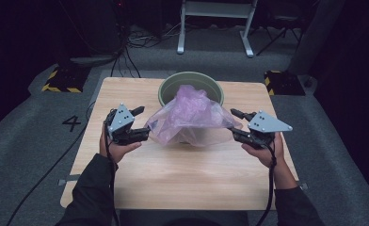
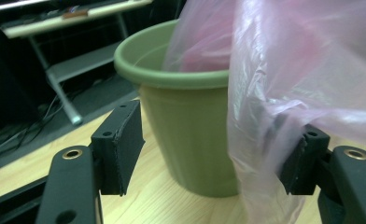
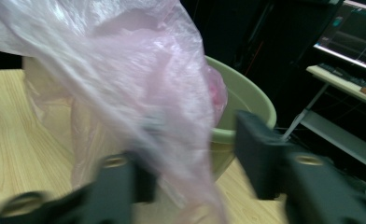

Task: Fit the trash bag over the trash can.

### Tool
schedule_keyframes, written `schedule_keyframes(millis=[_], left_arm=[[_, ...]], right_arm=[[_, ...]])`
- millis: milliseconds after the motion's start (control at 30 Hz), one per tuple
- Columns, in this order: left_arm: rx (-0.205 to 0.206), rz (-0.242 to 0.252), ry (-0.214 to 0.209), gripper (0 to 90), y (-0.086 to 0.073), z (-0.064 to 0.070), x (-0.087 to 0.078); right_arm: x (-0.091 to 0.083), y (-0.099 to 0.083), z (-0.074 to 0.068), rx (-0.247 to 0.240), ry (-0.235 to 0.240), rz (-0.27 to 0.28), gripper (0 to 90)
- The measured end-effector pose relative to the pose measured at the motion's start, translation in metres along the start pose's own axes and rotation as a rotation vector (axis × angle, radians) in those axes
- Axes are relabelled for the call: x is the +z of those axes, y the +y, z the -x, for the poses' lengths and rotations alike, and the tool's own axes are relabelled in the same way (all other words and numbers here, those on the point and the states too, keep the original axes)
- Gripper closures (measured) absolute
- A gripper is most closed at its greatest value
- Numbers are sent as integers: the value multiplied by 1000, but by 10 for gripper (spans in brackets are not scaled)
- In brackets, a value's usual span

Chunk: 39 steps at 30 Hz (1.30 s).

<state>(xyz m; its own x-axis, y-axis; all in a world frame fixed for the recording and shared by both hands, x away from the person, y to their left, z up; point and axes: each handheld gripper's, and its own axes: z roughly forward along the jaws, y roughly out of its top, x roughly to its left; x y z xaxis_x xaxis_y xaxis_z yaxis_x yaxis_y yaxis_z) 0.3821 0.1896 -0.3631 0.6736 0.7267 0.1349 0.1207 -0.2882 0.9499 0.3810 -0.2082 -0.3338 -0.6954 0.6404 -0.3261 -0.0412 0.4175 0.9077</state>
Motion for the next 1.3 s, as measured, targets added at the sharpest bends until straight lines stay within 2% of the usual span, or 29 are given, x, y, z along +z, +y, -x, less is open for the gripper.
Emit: schedule_keyframes(millis=[33, 67, 100, 133, 200, 233, 300, 333, 367, 400, 433, 500, 600, 733, 800, 833, 900, 967, 1033, 1100, 1267, 1300], left_arm=[[14, -2, -14, 529, 1, 0, -1], [26, -2, -2, 529, 3, 1, 0], [33, -6, 13, 607, 4, 0, 0], [37, -5, 5, 700, 5, -1, 1], [35, -9, 33, 842, 7, -6, 6], [22, -14, 25, 884, 8, -10, 9], [0, -32, 37, 897, 9, -18, 16], [-11, -47, 30, 898, 10, -22, 21], [-19, -61, 34, 899, 9, -25, 25], [-28, -70, 40, 899, 9, -30, 30], [-47, -82, 32, 899, 8, -33, 35], [-64, -108, 39, 899, 5, -40, 45], [-108, -129, 45, 899, 0, -48, 61], [-132, -160, 44, 899, -6, -53, 80], [-139, -171, 31, 899, -8, -55, 87], [-151, -173, 27, 899, -9, -56, 94], [-160, -173, 16, 899, -9, -56, 98], [-161, -174, 6, 899, -10, -55, 105], [-145, -194, 10, 899, -10, -53, 112], [-150, -219, 2, 900, -14, -54, 121], [-161, -264, -15, 900, -22, -55, 133], [-170, -266, -17, 900, -24, -55, 135]], right_arm=[[5, 3, 5, 18, 10, -6, 768], [5, 3, 5, 18, 10, -6, 768], [8, 5, 9, 30, 13, -15, 805], [11, 7, 13, 40, 3, -24, 847], [19, 9, 22, 69, -15, -39, 880], [23, 9, 27, 92, -21, -50, 890], [35, 8, 39, 138, -22, -84, 896], [41, 7, 45, 160, -30, -102, 898], [54, 5, 54, 202, -23, -150, 897], [61, 3, 58, 220, -31, -174, 898], [61, 3, 58, 220, -31, -174, 898], [74, -2, 64, 234, -53, -223, 897], [88, -9, 73, 300, -57, -243, 899], [99, -15, 83, 351, -67, -245, 899], [103, -18, 86, 349, -77, -244, 899], [107, -22, 89, 375, -69, -252, 899], [109, -24, 90, 383, -66, -252, 899], [111, -28, 91, 394, -56, -255, 899], [113, -32, 92, 411, -41, -262, 900], [117, -37, 94, 428, -26, -267, 900], [125, -43, 94, 438, 7, -303, 899], [129, -48, 91, 418, 18, -326, 900]])
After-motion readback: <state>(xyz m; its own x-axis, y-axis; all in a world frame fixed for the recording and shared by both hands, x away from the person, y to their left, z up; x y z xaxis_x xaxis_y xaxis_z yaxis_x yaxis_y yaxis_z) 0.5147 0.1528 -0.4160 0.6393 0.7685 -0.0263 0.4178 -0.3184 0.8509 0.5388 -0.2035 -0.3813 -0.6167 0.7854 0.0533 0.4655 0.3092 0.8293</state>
